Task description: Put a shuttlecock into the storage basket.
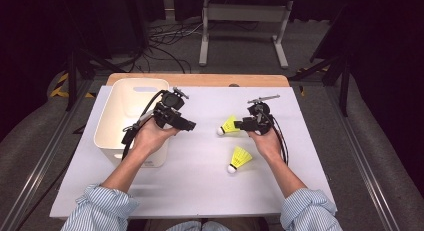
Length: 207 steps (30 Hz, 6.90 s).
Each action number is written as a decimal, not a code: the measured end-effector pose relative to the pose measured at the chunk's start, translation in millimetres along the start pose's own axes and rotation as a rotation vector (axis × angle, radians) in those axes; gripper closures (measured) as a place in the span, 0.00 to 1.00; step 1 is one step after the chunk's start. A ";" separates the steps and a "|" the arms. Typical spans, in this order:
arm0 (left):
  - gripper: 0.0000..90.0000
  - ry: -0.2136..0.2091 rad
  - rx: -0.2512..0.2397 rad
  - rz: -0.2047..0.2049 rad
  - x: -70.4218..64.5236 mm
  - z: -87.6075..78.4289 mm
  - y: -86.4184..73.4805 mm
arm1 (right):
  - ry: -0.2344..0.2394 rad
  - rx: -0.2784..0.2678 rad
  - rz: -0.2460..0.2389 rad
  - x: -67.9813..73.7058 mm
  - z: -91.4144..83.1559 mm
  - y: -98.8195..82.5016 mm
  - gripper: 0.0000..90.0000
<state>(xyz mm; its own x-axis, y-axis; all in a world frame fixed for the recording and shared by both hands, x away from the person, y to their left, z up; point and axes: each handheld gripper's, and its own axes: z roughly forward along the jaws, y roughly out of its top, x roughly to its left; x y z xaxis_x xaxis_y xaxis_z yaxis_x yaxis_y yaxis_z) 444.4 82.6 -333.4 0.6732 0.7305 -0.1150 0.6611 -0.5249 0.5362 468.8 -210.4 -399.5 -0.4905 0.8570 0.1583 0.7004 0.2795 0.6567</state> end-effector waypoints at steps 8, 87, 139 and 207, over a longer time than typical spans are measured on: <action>0.36 -0.005 0.000 0.000 0.6 0.0 0.0 | 0.004 0.008 0.030 -4.2 13.2 1.3 0.63; 0.33 -0.014 0.007 0.092 -58.9 4.2 -11.3 | 0.234 0.050 -0.124 27.4 -34.1 -4.2 1.00; 0.29 -0.032 0.083 0.130 -66.1 48.7 -10.5 | 0.409 0.060 -0.137 42.9 -43.2 -15.5 1.00; 0.72 -0.018 0.158 0.239 -75.5 64.4 -8.9 | 0.419 0.029 -0.151 49.9 -39.4 -11.3 1.00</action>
<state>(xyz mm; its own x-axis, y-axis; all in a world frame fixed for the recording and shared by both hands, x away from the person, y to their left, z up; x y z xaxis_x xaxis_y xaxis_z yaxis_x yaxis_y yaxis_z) 409.0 4.0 -383.3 0.8211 0.5705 -0.0166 0.5251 -0.7438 0.4135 416.0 -187.8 -369.9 -0.7519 0.5578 0.3515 0.6162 0.4050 0.6754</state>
